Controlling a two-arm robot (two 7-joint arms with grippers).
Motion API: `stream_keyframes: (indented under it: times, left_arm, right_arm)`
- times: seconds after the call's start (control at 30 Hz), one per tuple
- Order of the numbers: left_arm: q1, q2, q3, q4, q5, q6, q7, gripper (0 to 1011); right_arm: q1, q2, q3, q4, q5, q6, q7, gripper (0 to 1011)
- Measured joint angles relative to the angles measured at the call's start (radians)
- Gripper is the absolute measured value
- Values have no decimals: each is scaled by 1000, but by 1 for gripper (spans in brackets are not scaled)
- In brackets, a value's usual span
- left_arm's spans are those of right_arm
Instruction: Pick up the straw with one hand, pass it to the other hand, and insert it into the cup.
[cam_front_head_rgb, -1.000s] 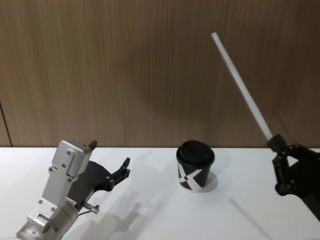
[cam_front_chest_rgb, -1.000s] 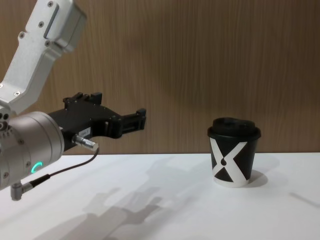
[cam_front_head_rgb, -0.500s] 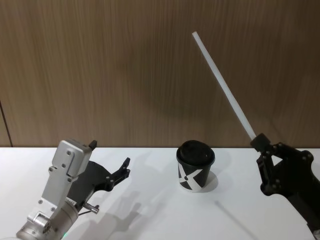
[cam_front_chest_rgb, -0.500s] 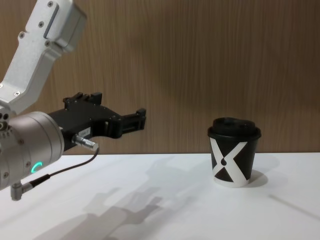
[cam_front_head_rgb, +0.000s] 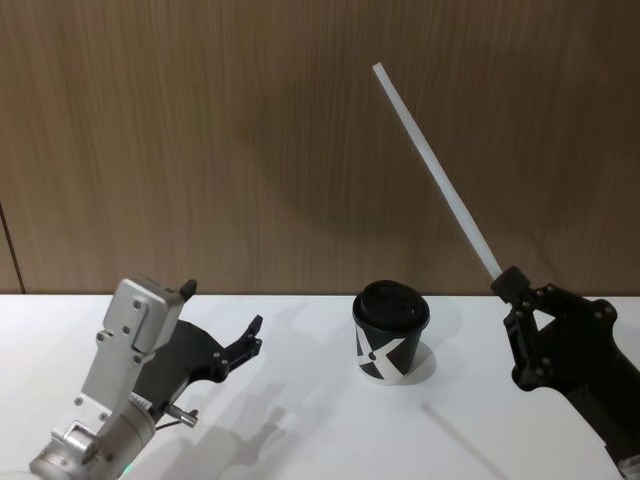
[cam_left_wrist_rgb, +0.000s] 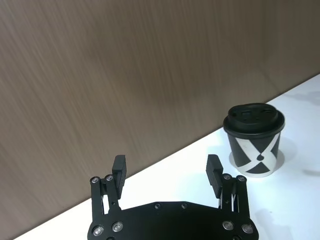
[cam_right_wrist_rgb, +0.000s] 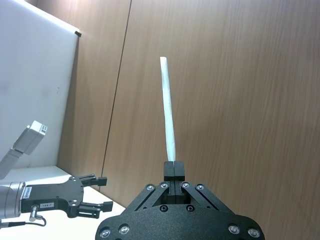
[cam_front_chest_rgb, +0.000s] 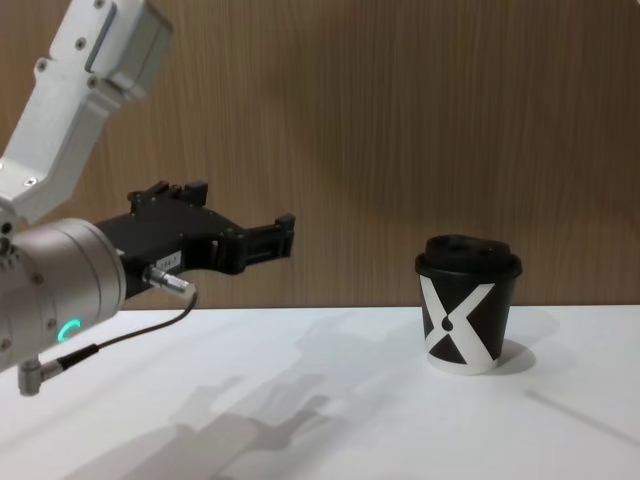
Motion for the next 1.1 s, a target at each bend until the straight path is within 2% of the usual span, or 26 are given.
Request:
stream_keyframes:
  times: [0.23, 0.43, 0.77, 0.87, 1.0, 1.07, 1.1]
  left_arm:
    - [-7, 18, -12, -19, -44, 11, -66, 1003]
    - [-18, 34, -31, -41, -114, 45, -143, 1003]
    - [-43, 51, -67, -67, -269, 131, -286, 1003]
    - [-57, 55, -79, -70, -334, 170, -338, 1002]
    - [-69, 56, -87, -71, -381, 199, -376, 1003]
    - [-81, 57, -93, -71, -432, 231, -416, 1003]
    - [-85, 57, -95, -71, -444, 238, -425, 1003]
  right_arm:
    - [2, 0, -3, 1, 1, 1, 1, 0]
    - [3, 0, -5, 2, 1, 1, 1, 0]
    - [4, 0, -6, 2, 2, 1, 2, 0]
    - [4, 0, -7, 2, 2, 1, 2, 0]
    - [4, 0, -7, 2, 2, 1, 2, 0]
    - [4, 0, -7, 2, 2, 1, 2, 0]
    - [5, 0, -7, 2, 2, 1, 2, 0]
